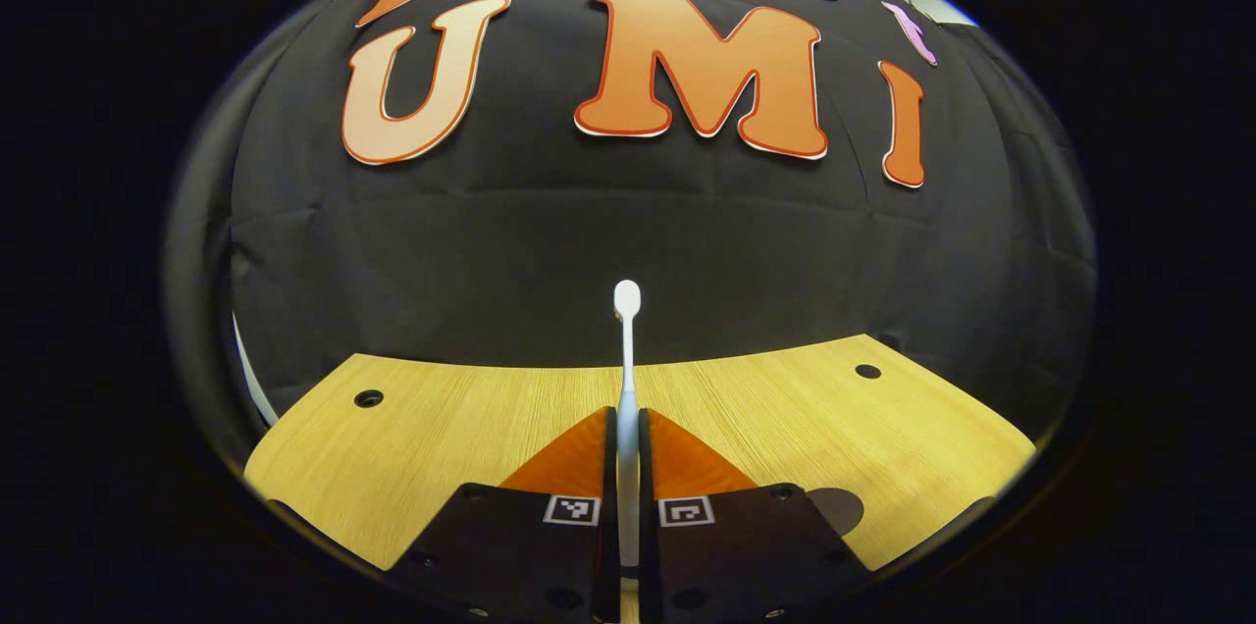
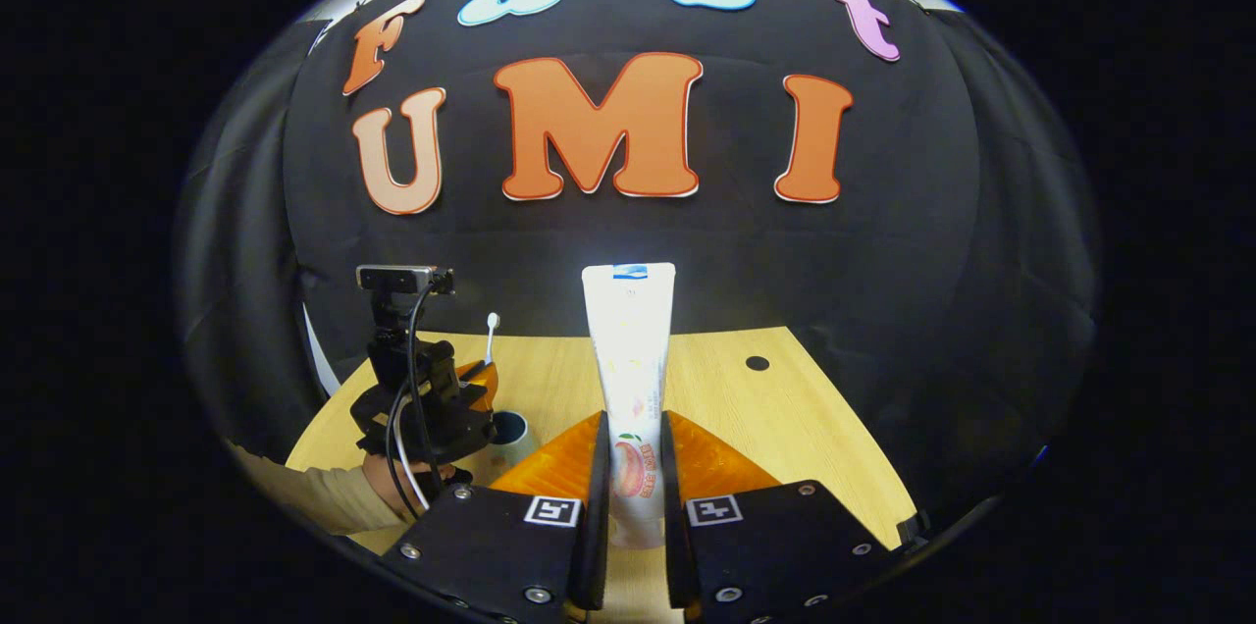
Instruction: Put the toothbrush and toothpaste on the desktop into the cup, then pick up the cup and place it on the coaster on the desktop.
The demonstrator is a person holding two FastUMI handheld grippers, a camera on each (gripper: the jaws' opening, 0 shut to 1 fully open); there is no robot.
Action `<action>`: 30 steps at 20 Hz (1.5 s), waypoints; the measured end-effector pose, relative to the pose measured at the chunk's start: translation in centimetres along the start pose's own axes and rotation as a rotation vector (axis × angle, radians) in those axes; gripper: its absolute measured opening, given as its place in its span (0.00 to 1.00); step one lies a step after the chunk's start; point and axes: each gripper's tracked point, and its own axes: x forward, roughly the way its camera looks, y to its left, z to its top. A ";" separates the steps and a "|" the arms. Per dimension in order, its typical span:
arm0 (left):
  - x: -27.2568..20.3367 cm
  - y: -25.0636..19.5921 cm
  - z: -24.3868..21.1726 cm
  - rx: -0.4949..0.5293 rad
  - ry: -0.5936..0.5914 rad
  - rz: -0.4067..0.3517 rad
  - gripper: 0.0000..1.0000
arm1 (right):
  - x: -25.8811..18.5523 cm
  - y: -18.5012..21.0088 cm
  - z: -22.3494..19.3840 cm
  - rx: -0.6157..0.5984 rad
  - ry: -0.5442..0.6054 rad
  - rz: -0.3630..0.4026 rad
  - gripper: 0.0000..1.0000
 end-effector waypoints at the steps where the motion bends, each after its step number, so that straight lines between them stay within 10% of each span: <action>1: 0.2 0.2 -0.4 0.004 0.000 0.008 0.07 | 0.0 -0.1 -0.3 -0.003 0.013 -0.010 0.25; 10: -0.9 -0.1 -2.4 0.010 0.034 -0.008 0.14 | -0.6 0.3 -2.3 -0.008 0.050 -0.009 0.22; 17: -4.4 1.2 -2.0 -0.025 0.060 0.002 0.98 | 0.8 2.9 -1.7 -0.015 0.038 0.046 0.25; 30: -13.5 9.3 4.8 -0.077 -0.042 0.099 0.98 | 10.6 12.2 -0.1 0.076 -0.021 0.175 0.26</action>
